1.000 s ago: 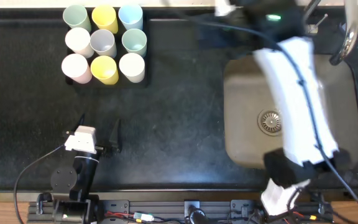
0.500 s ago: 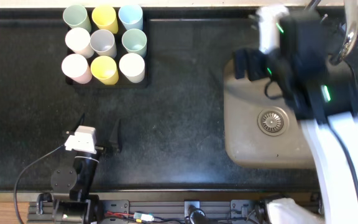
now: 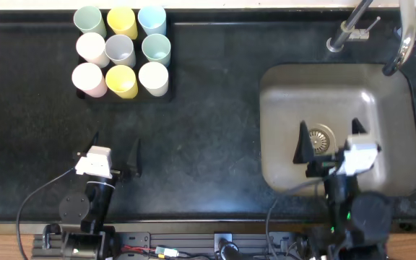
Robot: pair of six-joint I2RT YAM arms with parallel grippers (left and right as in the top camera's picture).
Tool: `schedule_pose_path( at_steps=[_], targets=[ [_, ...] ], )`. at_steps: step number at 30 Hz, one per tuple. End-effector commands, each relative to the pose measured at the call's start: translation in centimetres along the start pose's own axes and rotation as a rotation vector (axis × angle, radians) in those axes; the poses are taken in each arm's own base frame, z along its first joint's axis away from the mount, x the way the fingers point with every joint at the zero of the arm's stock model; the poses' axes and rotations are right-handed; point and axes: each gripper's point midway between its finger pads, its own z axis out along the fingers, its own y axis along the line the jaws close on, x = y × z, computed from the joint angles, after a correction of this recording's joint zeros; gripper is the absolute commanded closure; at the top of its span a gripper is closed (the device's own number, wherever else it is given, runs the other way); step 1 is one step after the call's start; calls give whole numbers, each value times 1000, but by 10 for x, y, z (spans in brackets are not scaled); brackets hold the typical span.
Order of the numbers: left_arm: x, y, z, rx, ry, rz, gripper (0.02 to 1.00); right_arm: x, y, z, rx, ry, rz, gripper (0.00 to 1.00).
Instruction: Store Cups
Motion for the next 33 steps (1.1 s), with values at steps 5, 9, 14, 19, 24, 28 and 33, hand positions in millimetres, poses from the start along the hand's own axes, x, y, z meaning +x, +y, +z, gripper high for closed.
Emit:
schedule_pose_path(
  at_steps=[5,9,14,19,24,28,33],
  targets=[
    [-1,-3,0,17,-5,16,18,51,-7,4,33,-69,17,3],
    [-1,-3,0,17,-5,16,18,55,-7,13,29,-182,26,3],
    [-1,-3,0,17,-5,16,18,81,-7,19,32,-132,22,3],
    [-1,-3,0,17,-5,16,18,104,-7,21,32,-38,14,5],
    [-1,-3,0,17,-5,16,18,104,-8,21,34,-38,14,5],
    [-1,-3,0,17,-5,16,18,104,-8,21,34,-37,14,5],
    [-1,-3,0,17,-5,16,18,104,-8,21,34,-37,14,5]
  ],
)
